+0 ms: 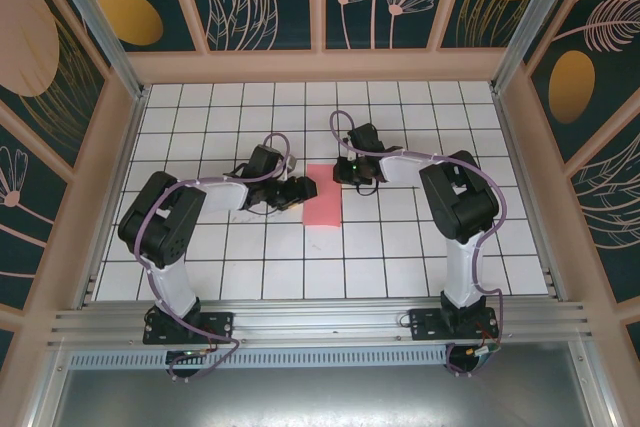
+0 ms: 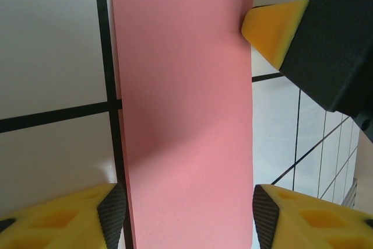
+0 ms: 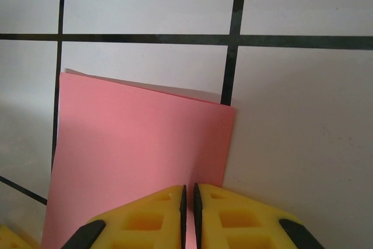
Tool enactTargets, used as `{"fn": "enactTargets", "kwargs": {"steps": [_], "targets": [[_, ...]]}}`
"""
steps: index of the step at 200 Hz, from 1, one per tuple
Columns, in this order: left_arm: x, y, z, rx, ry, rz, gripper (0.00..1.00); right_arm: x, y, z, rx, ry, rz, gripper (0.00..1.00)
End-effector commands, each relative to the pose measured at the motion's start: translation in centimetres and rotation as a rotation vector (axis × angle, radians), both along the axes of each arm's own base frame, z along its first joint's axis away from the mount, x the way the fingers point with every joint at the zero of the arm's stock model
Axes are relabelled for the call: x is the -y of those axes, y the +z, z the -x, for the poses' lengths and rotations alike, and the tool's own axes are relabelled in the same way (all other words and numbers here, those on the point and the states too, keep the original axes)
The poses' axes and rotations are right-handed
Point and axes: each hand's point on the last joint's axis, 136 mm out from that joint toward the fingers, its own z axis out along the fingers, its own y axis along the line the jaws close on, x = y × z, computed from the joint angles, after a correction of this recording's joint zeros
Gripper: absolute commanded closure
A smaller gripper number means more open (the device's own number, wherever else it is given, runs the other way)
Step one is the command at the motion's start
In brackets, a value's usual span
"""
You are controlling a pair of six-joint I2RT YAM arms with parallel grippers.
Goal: Fold a paper plane with a square sheet of paper (fold left side to right side)
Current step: Third fold the triangle at the center of the table.
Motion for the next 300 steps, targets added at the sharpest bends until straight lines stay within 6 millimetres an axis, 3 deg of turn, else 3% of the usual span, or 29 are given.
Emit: {"fn": "enactTargets", "kwargs": {"steps": [1,59,91,148,189,226,249,270,300], "targets": [[0.8,0.1,0.2,-0.010,-0.036,0.010,0.40,0.2,-1.5,0.3,-0.028,0.017,0.030,0.85],[0.5,-0.1,0.3,-0.014,-0.023,-0.008,0.41,0.2,-1.3,0.3,-0.024,0.019,0.033,0.85],[0.5,0.3,0.2,-0.004,-0.012,-0.002,0.47,0.2,-1.4,0.3,-0.024,0.019,0.035,0.85],[0.4,0.7,0.1,0.001,0.003,0.003,0.70,0.0,-1.2,0.2,-0.016,0.026,0.026,0.84],[0.5,0.6,0.3,-0.013,0.009,0.015,0.85,-0.7,0.1,-0.2,0.027,0.049,-0.013,0.80],[0.3,0.6,0.5,-0.035,0.041,0.034,0.95,-0.2,4.9,-1.2,0.203,0.059,-0.018,0.56],[0.3,0.6,0.8,-0.049,0.061,0.055,0.97,1.0,7.6,-0.5,0.309,0.056,-0.006,0.41],[0.4,0.6,0.9,-0.057,0.069,0.072,0.98,1.8,9.4,1.9,0.399,0.069,-0.002,0.30],[0.6,0.7,1.0,-0.067,0.073,0.090,0.98,0.7,10.1,8.1,0.512,0.161,0.021,0.14]]}}
